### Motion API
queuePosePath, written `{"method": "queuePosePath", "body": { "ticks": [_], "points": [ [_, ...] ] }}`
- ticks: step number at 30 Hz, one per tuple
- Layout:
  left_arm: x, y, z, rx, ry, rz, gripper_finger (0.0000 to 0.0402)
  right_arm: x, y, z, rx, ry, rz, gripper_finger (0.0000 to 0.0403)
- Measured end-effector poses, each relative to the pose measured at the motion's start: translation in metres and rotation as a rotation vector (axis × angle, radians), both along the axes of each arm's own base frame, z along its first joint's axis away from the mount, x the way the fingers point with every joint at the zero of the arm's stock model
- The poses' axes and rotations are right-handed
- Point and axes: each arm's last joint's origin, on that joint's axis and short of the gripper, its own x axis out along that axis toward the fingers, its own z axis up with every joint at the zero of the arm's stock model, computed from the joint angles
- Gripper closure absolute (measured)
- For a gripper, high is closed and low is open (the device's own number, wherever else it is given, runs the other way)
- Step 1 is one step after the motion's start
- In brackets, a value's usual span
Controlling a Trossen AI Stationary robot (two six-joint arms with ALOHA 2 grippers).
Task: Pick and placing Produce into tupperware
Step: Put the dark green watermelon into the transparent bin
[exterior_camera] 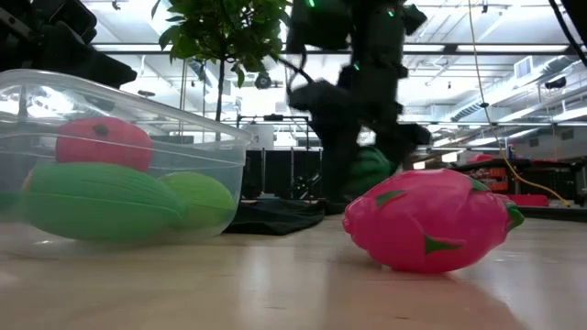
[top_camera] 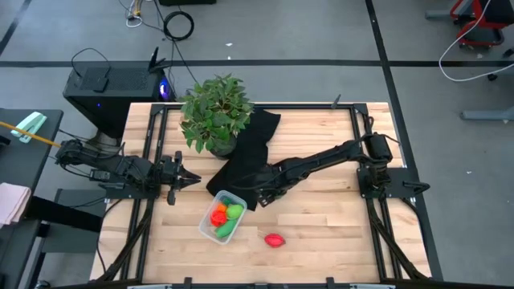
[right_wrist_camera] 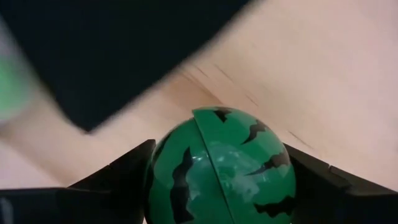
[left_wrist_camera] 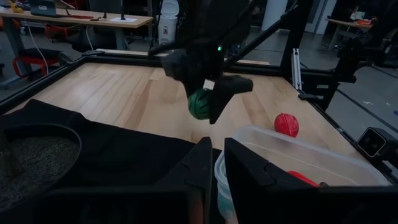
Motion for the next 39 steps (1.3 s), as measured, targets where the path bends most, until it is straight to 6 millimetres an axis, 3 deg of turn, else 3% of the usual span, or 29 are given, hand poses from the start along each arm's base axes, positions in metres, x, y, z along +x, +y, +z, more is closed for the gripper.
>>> {"method": "queuePosePath", "body": {
  "ticks": [9,19,32,39],
  "points": [
    [0.0,0.0,0.0,-0.001,-0.005,0.0,0.035,0.017,-0.002,0.048,-0.105,-0.068,0.162,0.0118],
    [0.0,0.0,0.002,-0.002,-0.023,-0.001,0.0355,0.038,0.006,0.101,-0.224,-0.282,0.298,0.0118],
    [0.0,0.0,0.004,-0.007,-0.044,-0.001,0.0356,0.058,0.038,0.113,-0.223,-0.564,0.456,0.0118],
    [0.0,0.0,0.005,-0.01,-0.052,0.0,0.0351,0.08,0.047,0.081,-0.143,-0.607,0.529,0.0118]
  ]
}}
